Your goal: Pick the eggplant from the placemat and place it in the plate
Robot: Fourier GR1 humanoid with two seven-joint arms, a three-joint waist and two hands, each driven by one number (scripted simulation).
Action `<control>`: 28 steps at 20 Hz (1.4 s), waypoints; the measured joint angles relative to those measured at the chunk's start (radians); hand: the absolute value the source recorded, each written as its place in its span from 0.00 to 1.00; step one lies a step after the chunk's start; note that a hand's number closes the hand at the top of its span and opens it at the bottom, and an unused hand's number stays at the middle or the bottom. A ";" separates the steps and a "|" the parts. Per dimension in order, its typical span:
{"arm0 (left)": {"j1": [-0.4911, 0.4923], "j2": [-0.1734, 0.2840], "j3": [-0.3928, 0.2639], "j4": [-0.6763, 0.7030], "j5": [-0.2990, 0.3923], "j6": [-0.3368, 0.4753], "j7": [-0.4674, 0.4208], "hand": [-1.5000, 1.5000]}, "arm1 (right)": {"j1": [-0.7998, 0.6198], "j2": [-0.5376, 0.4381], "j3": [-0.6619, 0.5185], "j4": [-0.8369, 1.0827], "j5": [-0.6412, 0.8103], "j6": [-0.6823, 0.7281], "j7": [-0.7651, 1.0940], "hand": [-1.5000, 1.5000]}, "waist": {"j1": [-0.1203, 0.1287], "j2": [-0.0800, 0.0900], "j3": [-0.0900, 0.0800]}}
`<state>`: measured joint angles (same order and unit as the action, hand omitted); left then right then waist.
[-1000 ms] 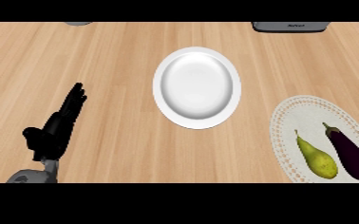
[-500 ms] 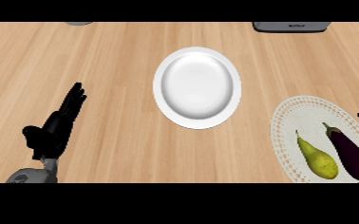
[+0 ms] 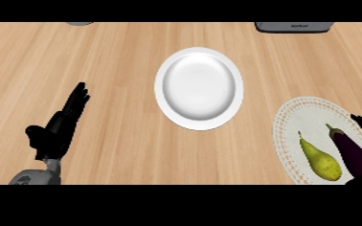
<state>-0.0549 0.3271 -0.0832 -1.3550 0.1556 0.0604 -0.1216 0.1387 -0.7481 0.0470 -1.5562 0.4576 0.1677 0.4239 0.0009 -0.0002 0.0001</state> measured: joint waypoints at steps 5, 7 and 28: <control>-0.019 -0.016 0.035 0.045 -0.018 -0.028 -0.022 0.50 | -0.041 0.051 -0.010 0.083 0.089 0.015 -0.021 0.00 | -0.001 0.000 0.000; -0.006 -0.018 0.044 0.025 -0.023 -0.036 -0.013 0.50 | -0.046 0.077 -0.009 0.104 0.129 0.006 -0.020 0.00 | 0.000 0.000 0.000; -0.007 -0.052 0.106 0.037 -0.076 -0.083 -0.018 0.50 | -0.151 0.157 -0.054 0.336 0.308 -0.094 -0.316 1.00 | -0.005 -0.008 -0.019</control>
<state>-0.0614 0.2751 0.0229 -1.3182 0.0792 -0.0221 -0.1397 -0.0118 -0.5911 -0.0070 -1.2202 0.7661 0.0741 0.1080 -0.0042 -0.0079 -0.0190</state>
